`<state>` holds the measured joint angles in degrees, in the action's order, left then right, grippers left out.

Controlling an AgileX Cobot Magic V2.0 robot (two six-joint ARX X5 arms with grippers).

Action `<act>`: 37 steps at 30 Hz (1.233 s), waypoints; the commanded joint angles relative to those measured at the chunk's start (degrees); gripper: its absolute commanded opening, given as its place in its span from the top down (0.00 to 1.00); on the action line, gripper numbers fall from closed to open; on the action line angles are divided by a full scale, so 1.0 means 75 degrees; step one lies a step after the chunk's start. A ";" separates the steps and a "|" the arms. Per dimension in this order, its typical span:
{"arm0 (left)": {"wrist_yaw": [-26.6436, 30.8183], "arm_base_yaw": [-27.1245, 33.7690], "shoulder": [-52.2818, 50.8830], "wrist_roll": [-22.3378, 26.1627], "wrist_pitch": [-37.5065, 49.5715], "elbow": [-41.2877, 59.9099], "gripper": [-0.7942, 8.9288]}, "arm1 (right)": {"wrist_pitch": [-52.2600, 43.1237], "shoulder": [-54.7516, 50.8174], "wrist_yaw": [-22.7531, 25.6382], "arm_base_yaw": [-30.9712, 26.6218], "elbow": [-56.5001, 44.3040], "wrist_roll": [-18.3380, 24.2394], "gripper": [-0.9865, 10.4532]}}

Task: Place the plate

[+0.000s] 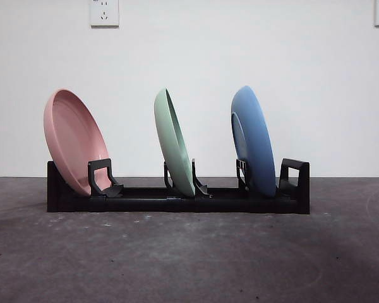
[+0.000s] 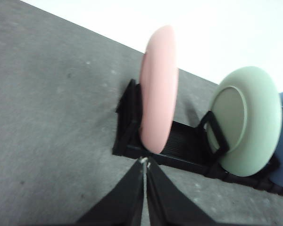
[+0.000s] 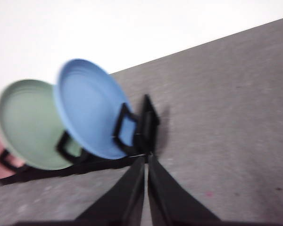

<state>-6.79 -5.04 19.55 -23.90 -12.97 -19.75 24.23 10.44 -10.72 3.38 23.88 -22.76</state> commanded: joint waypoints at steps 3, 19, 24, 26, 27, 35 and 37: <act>-0.0644 -0.0044 0.1288 0.0673 -0.0428 -0.1454 0.91 | 0.0286 0.0973 -0.0705 0.0032 0.1122 0.0248 0.90; -0.3736 -0.0787 0.3768 0.2168 -0.2314 -0.4462 0.91 | 0.1201 0.4130 -0.3928 0.0294 0.3535 0.2687 0.90; -0.3762 -0.0959 0.3780 0.2757 -0.2334 -0.4479 0.91 | 0.1177 0.4564 -0.4371 0.0455 0.3535 0.2903 0.90; -0.3759 -0.0968 0.3783 0.2862 -0.2331 -0.4479 0.91 | 0.1163 0.4613 -0.4371 0.0507 0.3535 0.2908 0.90; -0.3756 -0.0968 0.3783 0.2888 -0.2331 -0.4479 0.91 | 0.1142 0.4631 -0.4371 0.0530 0.3535 0.2908 0.90; -0.3751 -0.0968 0.3783 0.2932 -0.2323 -0.4479 0.59 | 0.1105 0.4640 -0.4118 0.0548 0.3535 0.2897 0.75; -0.3751 -0.0968 0.3783 0.2929 -0.2320 -0.4479 0.48 | 0.1072 0.4637 -0.4124 0.0557 0.3535 0.2871 0.61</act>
<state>-34.68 -12.08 47.62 -2.59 -31.05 -52.18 32.97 44.77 -41.78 7.27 49.63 -1.65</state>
